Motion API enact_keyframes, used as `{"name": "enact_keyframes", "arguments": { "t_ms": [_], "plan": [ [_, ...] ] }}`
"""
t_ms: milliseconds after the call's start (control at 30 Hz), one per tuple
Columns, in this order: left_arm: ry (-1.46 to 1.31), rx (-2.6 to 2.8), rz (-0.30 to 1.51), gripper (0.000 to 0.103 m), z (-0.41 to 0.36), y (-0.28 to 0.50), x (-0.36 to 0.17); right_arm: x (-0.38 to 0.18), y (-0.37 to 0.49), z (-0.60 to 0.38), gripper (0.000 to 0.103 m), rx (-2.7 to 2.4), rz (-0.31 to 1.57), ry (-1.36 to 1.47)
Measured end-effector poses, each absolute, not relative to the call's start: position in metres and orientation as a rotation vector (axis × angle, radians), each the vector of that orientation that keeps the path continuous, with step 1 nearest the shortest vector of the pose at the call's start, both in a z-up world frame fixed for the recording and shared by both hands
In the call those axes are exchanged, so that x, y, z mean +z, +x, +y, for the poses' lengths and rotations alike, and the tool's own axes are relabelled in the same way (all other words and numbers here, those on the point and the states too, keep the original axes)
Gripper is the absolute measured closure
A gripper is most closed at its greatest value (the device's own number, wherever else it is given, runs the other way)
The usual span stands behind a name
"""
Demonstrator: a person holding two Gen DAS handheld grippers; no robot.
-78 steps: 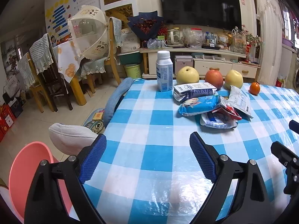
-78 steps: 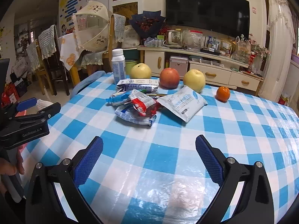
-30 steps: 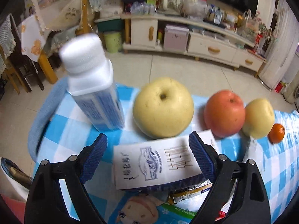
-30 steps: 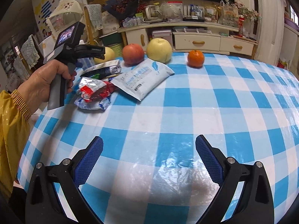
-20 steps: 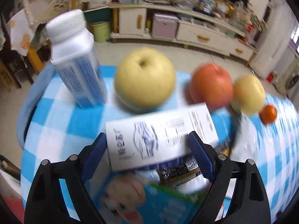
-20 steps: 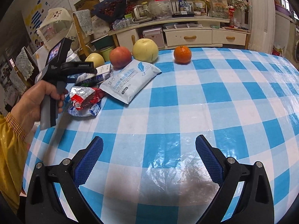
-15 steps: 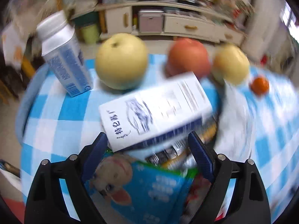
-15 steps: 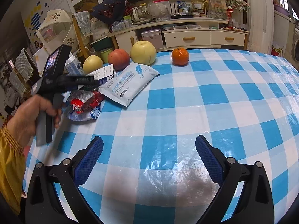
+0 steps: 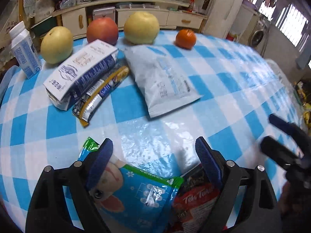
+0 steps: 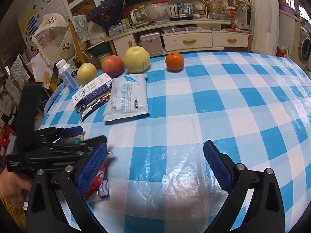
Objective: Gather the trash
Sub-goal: 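Lower the left gripper onto the white milk carton and grasp it, then hold the milk carton in left gripper while right gripper grasps white wet-wipe packet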
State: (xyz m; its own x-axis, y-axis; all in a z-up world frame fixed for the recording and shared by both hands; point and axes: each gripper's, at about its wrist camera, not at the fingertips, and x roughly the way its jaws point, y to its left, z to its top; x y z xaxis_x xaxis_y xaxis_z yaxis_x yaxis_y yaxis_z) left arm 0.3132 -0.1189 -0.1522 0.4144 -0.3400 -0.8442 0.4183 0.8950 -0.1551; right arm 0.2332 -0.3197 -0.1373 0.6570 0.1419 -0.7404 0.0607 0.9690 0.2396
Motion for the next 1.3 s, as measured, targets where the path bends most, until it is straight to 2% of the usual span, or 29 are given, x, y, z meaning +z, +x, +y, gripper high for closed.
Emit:
{"name": "enact_keyframes", "arguments": {
  "t_ms": [133, 300, 633, 967, 1000, 1033, 1067, 1133, 1200, 1300],
  "plan": [
    [0.171, -0.447, 0.933, 0.016, -0.103, 0.332, -0.119, -0.144, 0.244, -0.326, 0.005, 0.085, 0.882, 0.324],
    [0.331, -0.427, 0.904, 0.015, -0.084, 0.387, -0.105, -0.148, 0.273, -0.319, 0.005, 0.198, 0.877, 0.447],
    [0.455, -0.458, 0.946, 0.015, -0.093, 0.442, -0.138, -0.153, 0.333, -0.297, 0.005, 0.227, 0.886, 0.404],
    [0.398, -0.443, 1.018, 0.016, -0.089, 0.467, -0.166, -0.173, 0.378, -0.276, 0.005, 0.221, 0.946, 0.287],
    [0.394, -0.442, 1.025, 0.019, -0.089, 0.468, -0.168, -0.176, 0.380, -0.274, 0.006, 0.213, 0.952, 0.267],
    [0.394, -0.441, 1.034, 0.027, -0.089, 0.470, -0.171, -0.176, 0.381, -0.272, 0.006, 0.209, 0.945, 0.254],
    [0.383, -0.442, 1.030, 0.028, -0.089, 0.470, -0.172, -0.176, 0.382, -0.269, 0.009, 0.205, 0.943, 0.233],
    [0.356, -0.446, 1.028, 0.039, -0.088, 0.469, -0.171, -0.176, 0.384, -0.265, 0.019, 0.203, 0.936, 0.202],
    [0.346, -0.431, 1.025, 0.040, -0.089, 0.466, -0.172, -0.177, 0.384, -0.262, 0.028, 0.215, 0.931, 0.187],
    [0.321, -0.404, 1.016, 0.040, -0.089, 0.460, -0.170, -0.178, 0.382, -0.258, 0.032, 0.206, 0.921, 0.141]
  ]
}}
